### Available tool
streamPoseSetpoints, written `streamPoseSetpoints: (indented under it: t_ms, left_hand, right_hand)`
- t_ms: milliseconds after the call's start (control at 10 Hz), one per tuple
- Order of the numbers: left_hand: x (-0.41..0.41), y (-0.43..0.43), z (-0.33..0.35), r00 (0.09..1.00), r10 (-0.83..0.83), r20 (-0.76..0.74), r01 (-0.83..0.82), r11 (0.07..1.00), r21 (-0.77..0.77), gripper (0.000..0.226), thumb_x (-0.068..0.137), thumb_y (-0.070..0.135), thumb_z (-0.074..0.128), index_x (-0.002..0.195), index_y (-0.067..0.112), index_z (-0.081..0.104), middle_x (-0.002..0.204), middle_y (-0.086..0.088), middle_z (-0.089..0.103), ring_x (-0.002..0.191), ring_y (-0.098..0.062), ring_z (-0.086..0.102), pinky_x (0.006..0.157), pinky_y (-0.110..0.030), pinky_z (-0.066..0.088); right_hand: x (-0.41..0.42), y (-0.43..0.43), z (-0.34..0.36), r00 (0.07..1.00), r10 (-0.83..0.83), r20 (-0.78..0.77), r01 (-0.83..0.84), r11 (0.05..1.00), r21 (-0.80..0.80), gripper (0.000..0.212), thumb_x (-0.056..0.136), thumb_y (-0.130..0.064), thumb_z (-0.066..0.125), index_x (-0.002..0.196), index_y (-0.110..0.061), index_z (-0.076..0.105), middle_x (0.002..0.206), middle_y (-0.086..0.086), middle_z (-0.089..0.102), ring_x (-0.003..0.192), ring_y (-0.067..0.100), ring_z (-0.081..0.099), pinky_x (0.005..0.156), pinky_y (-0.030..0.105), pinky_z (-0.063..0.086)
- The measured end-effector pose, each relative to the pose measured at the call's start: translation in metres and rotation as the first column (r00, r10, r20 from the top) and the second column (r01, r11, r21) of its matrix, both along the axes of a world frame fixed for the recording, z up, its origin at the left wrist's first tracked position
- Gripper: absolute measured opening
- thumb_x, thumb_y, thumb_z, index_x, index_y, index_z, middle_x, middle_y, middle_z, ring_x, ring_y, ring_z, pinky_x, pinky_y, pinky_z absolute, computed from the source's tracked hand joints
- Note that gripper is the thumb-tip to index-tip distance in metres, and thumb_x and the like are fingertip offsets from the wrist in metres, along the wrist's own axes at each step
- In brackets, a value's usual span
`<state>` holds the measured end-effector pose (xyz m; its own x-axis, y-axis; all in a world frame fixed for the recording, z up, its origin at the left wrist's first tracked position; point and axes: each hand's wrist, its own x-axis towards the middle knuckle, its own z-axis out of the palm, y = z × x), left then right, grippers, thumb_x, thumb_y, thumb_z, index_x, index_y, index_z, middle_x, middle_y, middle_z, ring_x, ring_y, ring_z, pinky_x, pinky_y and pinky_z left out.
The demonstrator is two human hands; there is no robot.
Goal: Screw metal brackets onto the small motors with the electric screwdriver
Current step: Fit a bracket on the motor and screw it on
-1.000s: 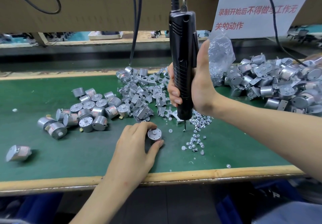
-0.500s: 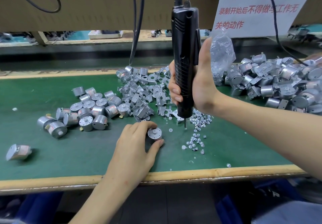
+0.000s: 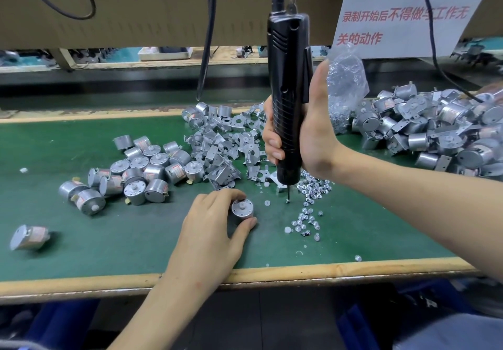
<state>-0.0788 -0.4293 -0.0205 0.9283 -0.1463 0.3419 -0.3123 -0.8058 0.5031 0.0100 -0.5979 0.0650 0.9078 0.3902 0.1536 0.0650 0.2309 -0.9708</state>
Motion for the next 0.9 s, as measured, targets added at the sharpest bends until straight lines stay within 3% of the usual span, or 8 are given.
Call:
streamPoseSetpoints:
  t_ms: [400, 500, 600, 700, 800, 900]
  left_hand:
    - [0.000, 0.000, 0.000, 1.000, 0.001, 0.003, -0.001, 1.000, 0.000, 0.029, 0.083, 0.031, 0.076, 0.108, 0.023, 0.061, 0.099, 0.014, 0.062, 0.095, -0.014, 0.053, 0.079, -0.017, 0.031]
    - [0.000, 0.000, 0.000, 1.000, 0.000, 0.004, 0.000, 1.000, -0.001, 0.029, 0.084, 0.031, 0.076, 0.107, 0.023, 0.061, 0.099, 0.014, 0.062, 0.095, -0.014, 0.053, 0.078, -0.017, 0.031]
    - [0.000, 0.000, -0.001, 1.000, 0.001, 0.013, 0.000, 1.000, -0.003, 0.030, 0.083, 0.031, 0.077, 0.108, 0.023, 0.061, 0.099, 0.014, 0.062, 0.096, -0.014, 0.053, 0.079, -0.017, 0.031]
    - [0.000, 0.001, -0.001, 1.000, -0.004, 0.014, 0.004, 1.000, -0.008, 0.033, 0.084, 0.036, 0.074, 0.111, 0.025, 0.060, 0.104, 0.015, 0.060, 0.099, -0.012, 0.053, 0.083, -0.018, 0.033]
    - [0.001, 0.001, 0.000, 0.999, 0.003, 0.038, -0.001, 0.999, -0.045, 0.036, 0.085, 0.041, 0.070, 0.116, 0.026, 0.059, 0.110, 0.016, 0.058, 0.105, -0.010, 0.052, 0.089, -0.020, 0.036]
    - [0.006, -0.002, 0.005, 0.997, 0.014, 0.075, -0.011, 0.999, -0.046, 0.037, 0.086, 0.041, 0.069, 0.117, 0.023, 0.060, 0.111, 0.013, 0.059, 0.108, -0.012, 0.052, 0.091, -0.018, 0.033]
  right_hand:
    - [0.001, 0.003, -0.003, 1.000, 0.030, 0.003, -0.030, 0.999, 0.025, 0.081, 0.075, -0.084, 0.003, 0.071, -0.015, 0.044, 0.051, 0.004, 0.037, 0.042, 0.020, 0.033, 0.047, 0.027, 0.033]
    - [0.000, 0.003, -0.004, 0.999, 0.047, 0.010, -0.047, 0.998, 0.030, 0.094, 0.057, -0.104, 0.015, 0.069, -0.016, 0.045, 0.052, 0.005, 0.036, 0.042, 0.021, 0.033, 0.046, 0.027, 0.033]
    - [-0.002, 0.003, -0.003, 0.998, 0.061, 0.031, -0.061, 0.998, 0.023, 0.085, 0.048, -0.097, 0.030, 0.071, -0.015, 0.042, 0.053, 0.006, 0.034, 0.042, 0.020, 0.033, 0.048, 0.029, 0.031]
    - [-0.001, 0.001, -0.003, 0.999, 0.046, 0.012, -0.046, 0.999, 0.014, 0.093, 0.067, -0.098, 0.002, 0.072, -0.015, 0.041, 0.053, 0.006, 0.035, 0.043, 0.020, 0.032, 0.048, 0.030, 0.030]
    - [0.002, -0.002, 0.005, 0.999, 0.033, 0.026, -0.034, 0.999, 0.009, 0.082, 0.083, -0.079, -0.009, 0.073, -0.015, 0.041, 0.052, 0.002, 0.039, 0.043, 0.019, 0.034, 0.050, 0.029, 0.033]
    - [0.006, -0.005, 0.019, 0.998, -0.002, 0.058, 0.001, 1.000, 0.017, 0.082, 0.087, -0.077, -0.013, 0.071, -0.016, 0.040, 0.052, 0.002, 0.040, 0.044, 0.019, 0.035, 0.050, 0.028, 0.035]
